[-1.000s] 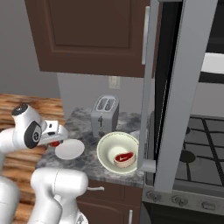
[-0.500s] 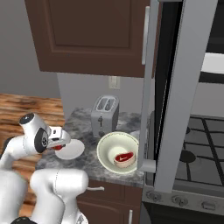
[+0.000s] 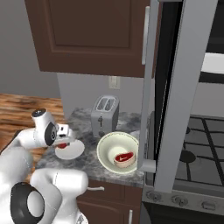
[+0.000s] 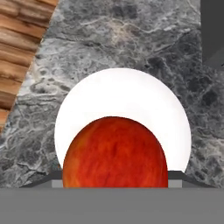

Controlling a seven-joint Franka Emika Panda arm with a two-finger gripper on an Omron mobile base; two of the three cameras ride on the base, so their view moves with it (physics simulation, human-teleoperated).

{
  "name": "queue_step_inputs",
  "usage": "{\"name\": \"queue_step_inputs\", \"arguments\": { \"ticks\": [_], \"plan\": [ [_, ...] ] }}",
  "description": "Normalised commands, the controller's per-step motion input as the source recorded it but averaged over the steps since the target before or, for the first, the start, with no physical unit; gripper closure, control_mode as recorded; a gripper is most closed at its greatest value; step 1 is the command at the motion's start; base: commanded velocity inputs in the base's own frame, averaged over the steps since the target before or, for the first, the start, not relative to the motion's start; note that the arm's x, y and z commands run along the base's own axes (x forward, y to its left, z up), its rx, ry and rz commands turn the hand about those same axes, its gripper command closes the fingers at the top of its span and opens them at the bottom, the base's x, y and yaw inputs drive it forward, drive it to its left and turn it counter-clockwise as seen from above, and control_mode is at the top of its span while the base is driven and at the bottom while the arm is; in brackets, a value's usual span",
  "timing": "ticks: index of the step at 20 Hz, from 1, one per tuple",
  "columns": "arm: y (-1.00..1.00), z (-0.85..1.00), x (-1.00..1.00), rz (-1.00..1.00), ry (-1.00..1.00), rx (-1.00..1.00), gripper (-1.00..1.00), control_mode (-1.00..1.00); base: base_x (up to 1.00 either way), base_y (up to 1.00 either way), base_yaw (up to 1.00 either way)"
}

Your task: Remove the apple from the bowl and place it on the small plate. Then place the bowl with only the steak in the microwave, close the door, and press the start button to microwave the steak.

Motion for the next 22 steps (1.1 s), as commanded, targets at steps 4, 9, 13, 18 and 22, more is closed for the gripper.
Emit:
{"name": "queue_step_inputs", "arguments": {
  "ticks": [4, 9, 13, 18, 22],
  "plan": [
    [-0.3, -0.24, 0.16, 0.0, 0.16, 0.11, 1.0, -1.0, 0.0, 0.0, 0.0],
    [-0.22, -0.52, 0.02, 0.0, 0.05, 0.13, 1.0, -1.0, 0.0, 0.0, 0.0],
    [0.0, -0.54, 0.02, 0.0, 0.0, 0.07, 1.0, -1.0, 0.0, 0.0, 0.0],
    [0.0, -0.09, 0.05, -0.02, 0.02, 0.01, -1.0, -1.0, 0.0, 0.0, 0.0],
    [0.0, 0.1, -0.03, -0.02, 0.0, 0.0, -1.0, -1.0, 0.0, 0.0, 0.0]
  ]
}}
